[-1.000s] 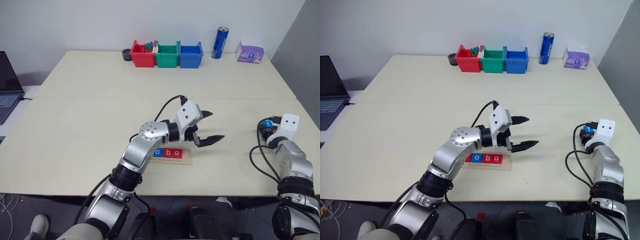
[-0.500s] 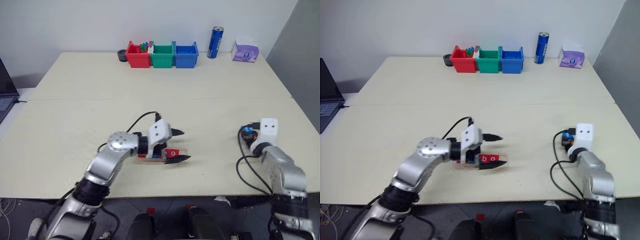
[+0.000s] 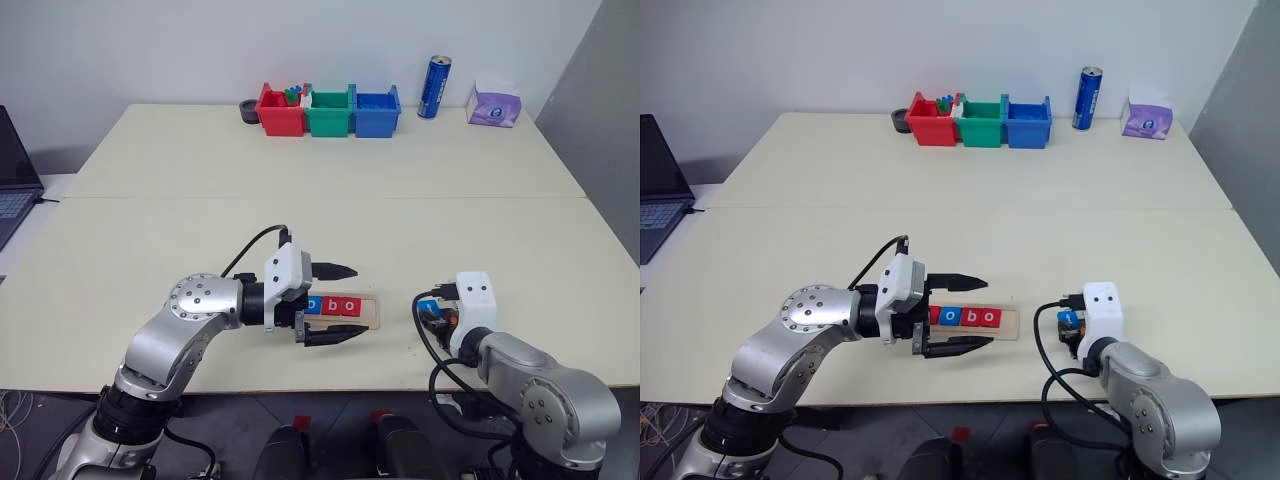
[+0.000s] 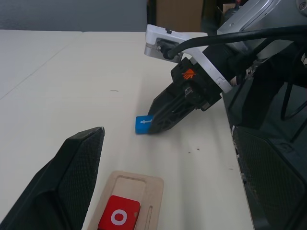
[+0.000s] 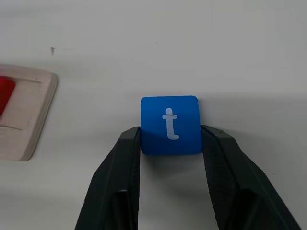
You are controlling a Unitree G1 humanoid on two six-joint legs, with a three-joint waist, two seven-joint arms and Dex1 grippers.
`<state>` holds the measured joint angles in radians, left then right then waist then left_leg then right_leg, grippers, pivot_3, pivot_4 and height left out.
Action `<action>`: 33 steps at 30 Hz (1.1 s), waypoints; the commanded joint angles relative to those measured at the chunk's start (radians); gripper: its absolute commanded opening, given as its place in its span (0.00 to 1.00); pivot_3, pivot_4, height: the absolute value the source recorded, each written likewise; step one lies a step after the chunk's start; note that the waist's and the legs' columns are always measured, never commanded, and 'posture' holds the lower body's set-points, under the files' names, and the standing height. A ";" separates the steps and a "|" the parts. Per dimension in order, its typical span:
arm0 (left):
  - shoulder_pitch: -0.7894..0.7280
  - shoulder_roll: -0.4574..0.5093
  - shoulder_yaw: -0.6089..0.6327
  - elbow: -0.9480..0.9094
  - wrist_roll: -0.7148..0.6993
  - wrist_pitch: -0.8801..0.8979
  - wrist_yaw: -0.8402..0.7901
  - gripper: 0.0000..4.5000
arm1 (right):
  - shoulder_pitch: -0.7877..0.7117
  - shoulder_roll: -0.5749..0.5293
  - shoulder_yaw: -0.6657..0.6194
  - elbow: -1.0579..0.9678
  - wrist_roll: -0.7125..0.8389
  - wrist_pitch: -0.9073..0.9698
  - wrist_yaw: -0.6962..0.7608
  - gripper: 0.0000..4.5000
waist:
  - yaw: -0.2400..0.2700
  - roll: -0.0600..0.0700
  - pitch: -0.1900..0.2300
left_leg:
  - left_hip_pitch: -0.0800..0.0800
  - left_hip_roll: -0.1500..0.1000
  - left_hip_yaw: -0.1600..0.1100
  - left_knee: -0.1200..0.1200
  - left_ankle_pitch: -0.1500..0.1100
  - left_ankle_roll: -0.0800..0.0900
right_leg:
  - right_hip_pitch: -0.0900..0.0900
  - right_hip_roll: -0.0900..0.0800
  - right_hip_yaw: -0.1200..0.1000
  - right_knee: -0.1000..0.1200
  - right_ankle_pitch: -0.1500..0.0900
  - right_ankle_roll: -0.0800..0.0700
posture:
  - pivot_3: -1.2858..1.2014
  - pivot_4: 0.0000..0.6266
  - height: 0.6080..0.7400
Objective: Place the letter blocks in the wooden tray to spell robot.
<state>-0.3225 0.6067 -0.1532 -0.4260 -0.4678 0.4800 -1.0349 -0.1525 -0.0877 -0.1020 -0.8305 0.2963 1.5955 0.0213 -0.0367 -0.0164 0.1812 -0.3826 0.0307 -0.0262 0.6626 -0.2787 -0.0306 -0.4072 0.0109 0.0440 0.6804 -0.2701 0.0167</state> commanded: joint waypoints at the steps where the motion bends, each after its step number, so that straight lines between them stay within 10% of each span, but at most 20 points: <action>1: 0.003 0.013 0.020 -0.021 -0.015 -0.012 -0.004 1.00 | -0.022 0.010 -0.002 -0.028 0.018 0.019 0.027 0.40 | 0.000 0.000 0.000 | 0.000 0.000 0.000 0.000 0.000 0.000 | 0.000 0.000 0.000 0.000 0.000 0.000 | 0.52 0.24 1.00; 9: 0.012 0.051 0.049 0.006 -0.027 -0.034 -0.042 1.00 | -0.322 -0.195 -0.212 0.122 0.189 0.019 0.306 1.00 | -0.003 0.000 0.001 | -0.001 -0.001 0.001 0.001 0.000 0.000 | -0.002 0.000 0.000 0.000 0.001 0.001 | 0.52 0.24 1.00; 16: -0.044 0.058 0.048 0.101 -0.010 -0.073 -0.091 1.00 | -0.367 -0.699 -0.002 0.567 0.152 -0.754 0.973 1.00 | 0.005 -0.003 0.004 | -0.002 -0.001 0.002 -0.001 -0.001 0.002 | 0.000 0.000 -0.002 -0.004 0.000 0.001 | 0.52 0.24 1.00; 24: -0.081 0.032 0.030 0.107 -0.004 -0.087 -0.090 1.00 | -0.312 -0.694 0.180 0.918 -0.027 -1.354 1.229 1.00 | 0.003 -0.004 0.004 | -0.003 -0.002 0.004 0.000 -0.001 0.002 | -0.002 -0.002 -0.001 -0.002 0.002 -0.003 | 0.52 0.24 1.00; 33: -0.062 0.041 0.031 0.083 -0.003 -0.083 -0.087 1.00 | -0.294 -0.670 0.262 1.048 -0.072 -1.526 1.330 1.00 | 0.005 -0.004 0.004 | -0.002 -0.002 0.003 0.001 -0.001 0.002 | -0.002 -0.002 -0.001 0.000 0.002 -0.003 | 0.52 0.24 1.00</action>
<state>-0.3850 0.6422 -0.1270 -0.2985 -0.4633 0.4060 -1.1229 -0.4460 -0.7621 0.1604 0.2119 0.2327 0.1063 1.3330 -0.0317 -0.0201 0.1856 -0.3844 0.0291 -0.0237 0.6634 -0.2797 -0.0291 -0.4091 0.0086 0.0426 0.6801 -0.2679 0.0136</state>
